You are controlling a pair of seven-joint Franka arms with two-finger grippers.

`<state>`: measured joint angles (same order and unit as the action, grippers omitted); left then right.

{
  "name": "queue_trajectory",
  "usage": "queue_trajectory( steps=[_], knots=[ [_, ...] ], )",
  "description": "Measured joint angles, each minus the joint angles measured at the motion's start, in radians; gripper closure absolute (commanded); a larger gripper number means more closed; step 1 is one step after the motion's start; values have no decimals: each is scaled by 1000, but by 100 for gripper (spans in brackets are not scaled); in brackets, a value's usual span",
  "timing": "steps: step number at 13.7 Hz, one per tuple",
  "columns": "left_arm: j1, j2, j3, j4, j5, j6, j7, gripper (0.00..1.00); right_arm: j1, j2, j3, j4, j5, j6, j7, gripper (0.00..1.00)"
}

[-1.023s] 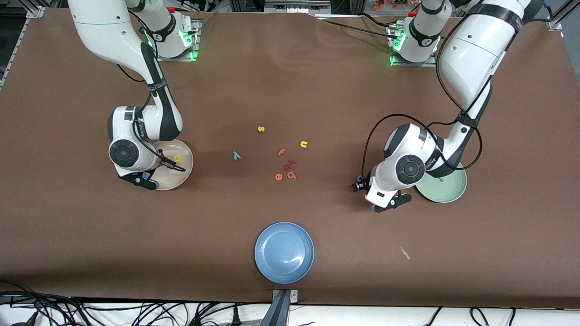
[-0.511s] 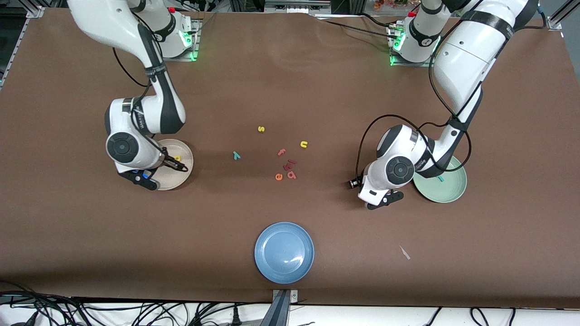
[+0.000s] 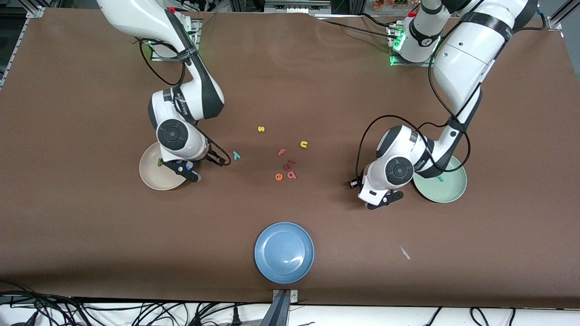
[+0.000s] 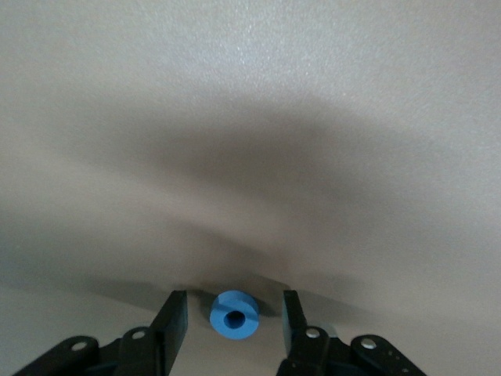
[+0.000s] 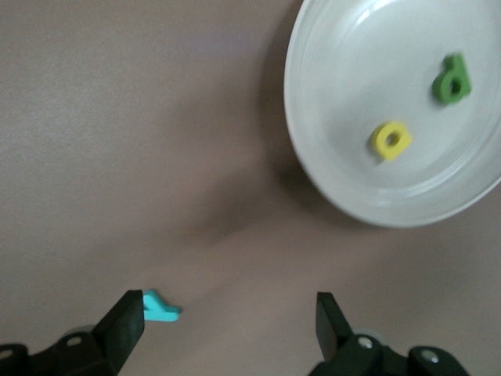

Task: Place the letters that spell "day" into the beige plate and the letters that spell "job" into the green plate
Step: 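Carry the blue ring to the green plate while the right gripper grasps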

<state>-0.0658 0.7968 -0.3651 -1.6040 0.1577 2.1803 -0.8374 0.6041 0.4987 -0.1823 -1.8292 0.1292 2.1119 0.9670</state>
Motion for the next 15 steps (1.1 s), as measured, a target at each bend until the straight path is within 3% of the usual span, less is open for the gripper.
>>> queue_trajectory(
  steps=[3, 5, 8, 12, 15],
  knots=[
    [-1, 2, 0, 0, 0, 0, 0, 57, 34, 13, 23, -30, 5, 94, 243, 2],
    [-2, 2, -1, 1, 0, 1, 0, 73, 68, 19, 31, -59, 5, 174, 355, 4],
    [-3, 2, -4, 3, 0, 1, 0, 77, 88, 23, 31, -85, 6, 216, 398, 10],
    [-3, 2, -4, 3, 0, 1, 0, 98, 91, 37, 30, -120, 6, 319, 452, 10],
    [-3, 2, -4, 3, 0, 1, 0, 100, 102, 51, 30, -139, 6, 355, 472, 12]
  ],
)
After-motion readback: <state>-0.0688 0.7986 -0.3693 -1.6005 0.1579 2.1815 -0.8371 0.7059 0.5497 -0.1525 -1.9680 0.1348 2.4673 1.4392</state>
